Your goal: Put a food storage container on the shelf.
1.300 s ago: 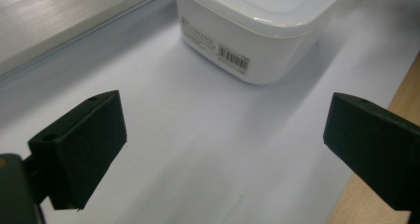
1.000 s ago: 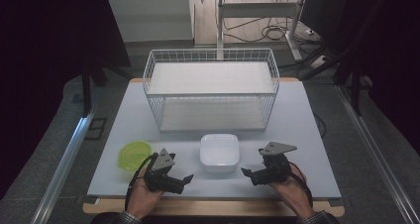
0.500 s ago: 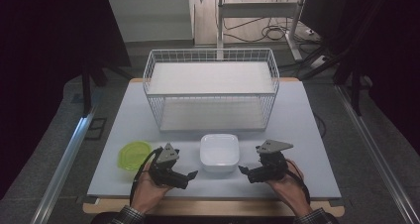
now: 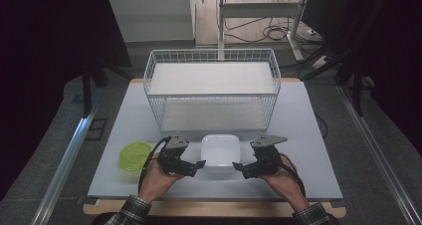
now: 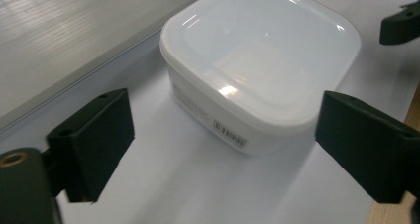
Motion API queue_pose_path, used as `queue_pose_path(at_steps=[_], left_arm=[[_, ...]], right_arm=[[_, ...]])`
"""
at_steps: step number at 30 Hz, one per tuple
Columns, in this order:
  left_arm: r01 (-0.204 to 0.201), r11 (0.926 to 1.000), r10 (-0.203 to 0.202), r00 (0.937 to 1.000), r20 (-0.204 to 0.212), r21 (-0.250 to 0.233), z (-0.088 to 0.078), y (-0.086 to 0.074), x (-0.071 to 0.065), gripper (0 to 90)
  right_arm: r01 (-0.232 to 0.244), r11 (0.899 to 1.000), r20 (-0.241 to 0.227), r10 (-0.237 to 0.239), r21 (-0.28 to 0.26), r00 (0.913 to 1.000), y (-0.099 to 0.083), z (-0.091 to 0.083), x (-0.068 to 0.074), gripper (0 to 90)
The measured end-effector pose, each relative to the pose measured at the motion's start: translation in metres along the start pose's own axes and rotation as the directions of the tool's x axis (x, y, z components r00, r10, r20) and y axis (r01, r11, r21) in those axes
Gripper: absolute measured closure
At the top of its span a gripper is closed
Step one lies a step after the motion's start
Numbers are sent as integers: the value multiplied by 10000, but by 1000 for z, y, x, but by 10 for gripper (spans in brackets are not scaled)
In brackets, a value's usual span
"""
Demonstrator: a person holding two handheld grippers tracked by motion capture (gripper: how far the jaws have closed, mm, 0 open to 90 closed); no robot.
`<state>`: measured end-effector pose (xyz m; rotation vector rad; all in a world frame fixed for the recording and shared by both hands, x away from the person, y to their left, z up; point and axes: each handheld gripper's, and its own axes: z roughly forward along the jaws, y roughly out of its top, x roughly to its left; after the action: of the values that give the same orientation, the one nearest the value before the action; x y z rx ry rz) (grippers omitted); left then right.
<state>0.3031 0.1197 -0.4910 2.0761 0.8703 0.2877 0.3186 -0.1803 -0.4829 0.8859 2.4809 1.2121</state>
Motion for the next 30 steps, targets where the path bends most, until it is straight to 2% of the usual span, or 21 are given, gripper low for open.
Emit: queue_pose_path(at_steps=[2, 3, 7, 8, 9, 12, 17, 19, 20, 21, 22, 23, 24, 25, 26, 27, 28, 29, 30], left_arm=[[43, 10000, -44, 10000, 90, 84, 6, 4, 2, 53], [34, 10000, -35, 9998, 192, 56, 10, 7, 3, 57], [31, 10000, -32, 9996, 272, 38, 15, 10, 5, 72], [133, 9999, -132, 9993, 337, -12, 16, 10, 6, 92], [279, 9996, -278, 9985, 465, -27, 19, 9, 8, 104], [373, 9993, -374, 9980, 505, 30, 22, 8, 10, 121], [900, 9959, -889, 9892, 1165, -45, 27, 5, 13, 133], [1054, 9944, -1047, 9819, 1580, 38, 30, 5, 13, 133], [1173, 9931, -1166, 9778, 1739, 59, 31, 4, 13, 133], [1201, 9927, -1204, 9745, 1891, 132, 32, 4, 13, 135], [1326, 9907, -1359, 9685, 2086, 294, 34, 4, 12, 130], [1326, 9907, -1359, 9685, 2086, 294, 34, 4, 12, 127], [1344, 9904, -1383, 9684, 2077, 331, 33, 4, 12, 127], [1180, 9921, -1243, 9732, 1937, 435, 31, 5, 8, 135], [1180, 9921, -1243, 9732, 1937, 435, 31, 5, 8, 141], [1114, 9917, -1212, 9769, 1759, 644, 28, 7, 4, 159], [1114, 9917, -1212, 9769, 1759, 644, 28, 7, 4, 180], [1107, 9914, -1211, 9780, 1700, 696, 25, 7, 3, 229], [1160, 9907, -1266, 9774, 1693, 708, 22, 6, 2, 264]], right_arm=[[-263, 9996, -59, 263, 56, 9996, 4, 4, -2, 8], [-448, 9990, -285, 450, 76, 9986, 8, 8, -4, 16], [-455, 9987, -134, 458, 236, 9989, 13, 13, -5, 75], [-492, 9985, -101, 495, 247, 9987, 15, 14, -5, 115], [-495, 9984, -63, 497, 267, 9987, 15, 14, -5, 126], [-563, 9981, 19, 562, 235, 9984, 15, 15, -7, 146], [-1023, 9942, -265, 1032, 345, 9943, 12, 21, -12, 166], [-1470, 9880, -651, 1498, 465, 9866, 11, 22, -15, 200], [-1470, 9880, -651, 1498, 465, 9866, 11, 22, -15, 200], [-1799, 9818, -1002, 1853, 606, 9776, 10, 23, -15, 242], [-1948, 9785, -1258, 2020, 671, 9713, 10, 23, -16, 257], [-2090, 9749, -1361, 2179, 769, 9664, 9, 24, -16, 257], [-2090, 9749, -1361, 2179, 769, 9664, 9, 24, -16, 257], [-2207, 9714, -1363, 2312, 875, 9633, 9, 22, -15, 286], [-2207, 9714, -1363, 2312, 875, 9633, 9, 22, -15, 286], [-2156, 9725, -1184, 2251, 878, 9671, 10, 16, -12, 354], [-2156, 9725, -1184, 2251, 878, 9671, 10, 16, -12, 354], [-2124, 9736, -1026, 2204, 839, 9700, 10, 11, -10, 422], [-2233, 9714, -947, 2305, 813, 9684, 9, 8, -9, 452]])
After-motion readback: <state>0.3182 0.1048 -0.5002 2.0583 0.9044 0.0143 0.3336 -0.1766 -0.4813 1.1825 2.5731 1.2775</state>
